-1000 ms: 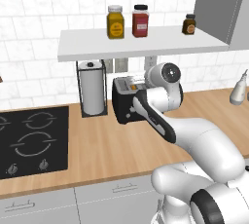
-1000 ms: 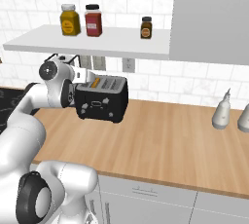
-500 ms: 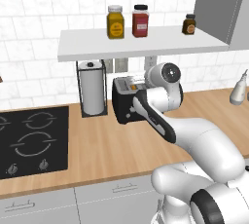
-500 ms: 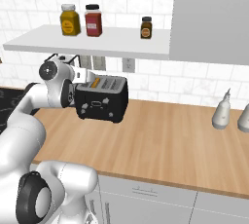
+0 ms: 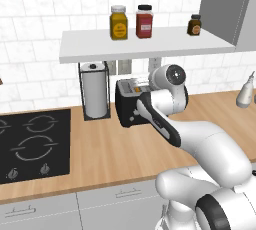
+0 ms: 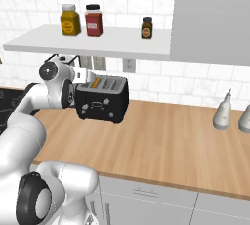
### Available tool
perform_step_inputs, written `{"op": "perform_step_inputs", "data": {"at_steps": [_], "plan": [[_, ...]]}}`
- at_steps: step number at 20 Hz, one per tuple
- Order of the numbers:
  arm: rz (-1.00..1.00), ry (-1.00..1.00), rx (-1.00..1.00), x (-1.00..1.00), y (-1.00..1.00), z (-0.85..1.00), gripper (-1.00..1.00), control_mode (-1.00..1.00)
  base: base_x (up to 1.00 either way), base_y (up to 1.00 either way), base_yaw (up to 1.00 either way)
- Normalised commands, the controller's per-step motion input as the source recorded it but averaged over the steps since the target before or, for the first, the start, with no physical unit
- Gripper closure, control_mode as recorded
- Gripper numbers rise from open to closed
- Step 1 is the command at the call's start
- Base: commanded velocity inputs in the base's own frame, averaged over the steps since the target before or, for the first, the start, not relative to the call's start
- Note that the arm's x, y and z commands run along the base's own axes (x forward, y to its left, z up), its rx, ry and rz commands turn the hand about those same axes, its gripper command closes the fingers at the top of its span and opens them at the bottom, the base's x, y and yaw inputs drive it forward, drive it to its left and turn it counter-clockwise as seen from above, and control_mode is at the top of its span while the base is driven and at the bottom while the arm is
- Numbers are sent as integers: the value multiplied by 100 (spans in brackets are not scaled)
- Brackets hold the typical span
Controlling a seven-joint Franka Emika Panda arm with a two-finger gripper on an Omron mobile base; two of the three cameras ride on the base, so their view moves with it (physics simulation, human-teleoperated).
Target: Start the toaster. Once the lever pops up, take the bread to the plate on the dining counter.
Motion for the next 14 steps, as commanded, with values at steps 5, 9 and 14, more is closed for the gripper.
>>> {"op": "perform_step_inputs", "data": {"at_steps": [5, 9, 14], "plan": [[0, 0, 0, 0, 0, 0, -100, -100, 0, 0, 0], [0, 0, 0, 0, 0, 0, -100, -100, 0, 0, 0], [0, 0, 0, 0, 0, 0, -100, -100, 0, 0, 0]]}}
